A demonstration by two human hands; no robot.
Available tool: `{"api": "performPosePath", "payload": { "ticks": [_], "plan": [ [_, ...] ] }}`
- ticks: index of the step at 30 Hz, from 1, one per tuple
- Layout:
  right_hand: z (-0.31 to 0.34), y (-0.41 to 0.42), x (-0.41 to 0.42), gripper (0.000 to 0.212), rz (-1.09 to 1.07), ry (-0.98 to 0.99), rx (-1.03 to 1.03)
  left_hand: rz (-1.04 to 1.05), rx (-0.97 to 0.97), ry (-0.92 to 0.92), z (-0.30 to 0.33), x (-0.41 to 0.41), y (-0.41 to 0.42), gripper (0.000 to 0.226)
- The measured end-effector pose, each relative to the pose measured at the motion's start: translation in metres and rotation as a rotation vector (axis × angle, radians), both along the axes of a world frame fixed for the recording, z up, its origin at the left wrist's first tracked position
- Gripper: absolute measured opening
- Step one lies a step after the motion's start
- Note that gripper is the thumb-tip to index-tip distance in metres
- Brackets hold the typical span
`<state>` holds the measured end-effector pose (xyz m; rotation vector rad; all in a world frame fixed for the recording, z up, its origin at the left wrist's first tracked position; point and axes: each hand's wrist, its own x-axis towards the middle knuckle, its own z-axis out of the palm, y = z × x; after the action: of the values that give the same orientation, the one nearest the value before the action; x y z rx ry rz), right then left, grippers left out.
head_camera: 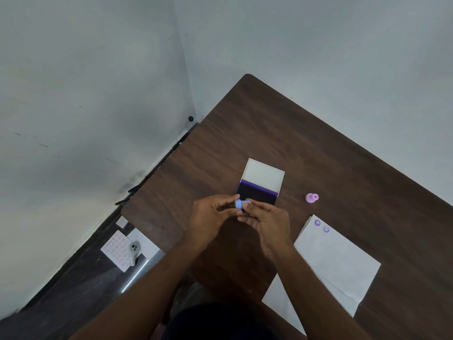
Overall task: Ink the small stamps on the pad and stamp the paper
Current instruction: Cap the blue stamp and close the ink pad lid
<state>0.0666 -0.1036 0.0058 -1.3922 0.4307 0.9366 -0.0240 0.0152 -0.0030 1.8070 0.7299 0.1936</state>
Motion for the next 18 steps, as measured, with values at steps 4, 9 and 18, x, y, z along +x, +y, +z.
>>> {"api": "performPosePath", "payload": {
  "ticks": [4,9,18],
  "plan": [
    [0.001,-0.001,0.004,0.017,0.068,0.027,0.008,-0.019,-0.002,0.0,0.002,0.0,0.002,0.04],
    [0.005,-0.003,0.012,0.023,0.063,-0.002,0.025,-0.065,-0.001,0.001,0.006,0.008,0.006,0.043],
    [-0.005,-0.028,0.032,0.021,0.067,-0.379,-0.312,-0.033,-0.004,0.059,0.0,0.027,-0.003,0.041]
  ]
}}
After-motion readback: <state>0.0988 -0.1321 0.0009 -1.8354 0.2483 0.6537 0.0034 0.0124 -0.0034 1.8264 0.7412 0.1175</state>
